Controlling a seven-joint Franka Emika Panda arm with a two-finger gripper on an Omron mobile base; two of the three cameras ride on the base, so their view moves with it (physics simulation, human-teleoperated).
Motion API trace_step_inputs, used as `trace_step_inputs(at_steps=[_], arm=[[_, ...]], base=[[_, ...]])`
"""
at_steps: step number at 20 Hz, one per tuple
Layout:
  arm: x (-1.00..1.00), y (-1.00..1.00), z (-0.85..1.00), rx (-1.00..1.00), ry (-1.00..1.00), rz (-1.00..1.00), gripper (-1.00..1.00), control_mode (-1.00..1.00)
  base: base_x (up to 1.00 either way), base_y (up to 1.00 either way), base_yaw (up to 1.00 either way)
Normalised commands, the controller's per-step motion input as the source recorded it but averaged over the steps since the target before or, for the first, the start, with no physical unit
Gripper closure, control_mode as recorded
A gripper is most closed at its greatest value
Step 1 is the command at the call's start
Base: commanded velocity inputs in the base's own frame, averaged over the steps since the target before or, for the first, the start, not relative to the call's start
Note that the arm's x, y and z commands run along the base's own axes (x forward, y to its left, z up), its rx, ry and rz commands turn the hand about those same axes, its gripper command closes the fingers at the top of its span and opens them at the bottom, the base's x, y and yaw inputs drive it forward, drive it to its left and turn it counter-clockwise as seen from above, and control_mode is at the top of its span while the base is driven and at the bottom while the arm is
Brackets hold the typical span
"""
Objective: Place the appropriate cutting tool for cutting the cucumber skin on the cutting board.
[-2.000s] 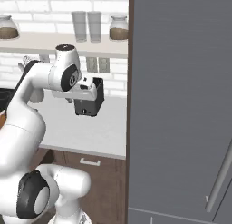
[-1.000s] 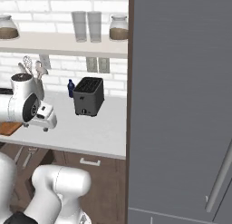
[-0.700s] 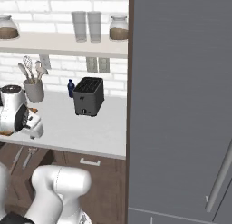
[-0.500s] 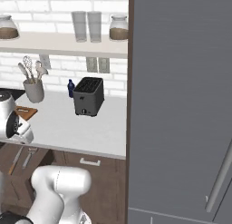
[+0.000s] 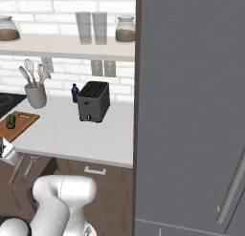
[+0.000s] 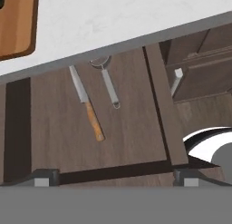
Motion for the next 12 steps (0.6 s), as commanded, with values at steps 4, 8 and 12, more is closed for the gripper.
trace_step_inputs(at_steps=[4,8,12], arm=[[-0.07,0.0,-0.45,0.0,0.0,0.0,-1.0,-1.0],[-0.01,0.01,-0.55,0.0,0.0,0.0,-1.0,-1.0],[0.0,0.02,-0.55,0.0,0.0,0.0,-1.0,-1.0]], base=[[0.0,0.0,0.0],[0.0,0.0,0.0],[0.0,0.0,0.0]])
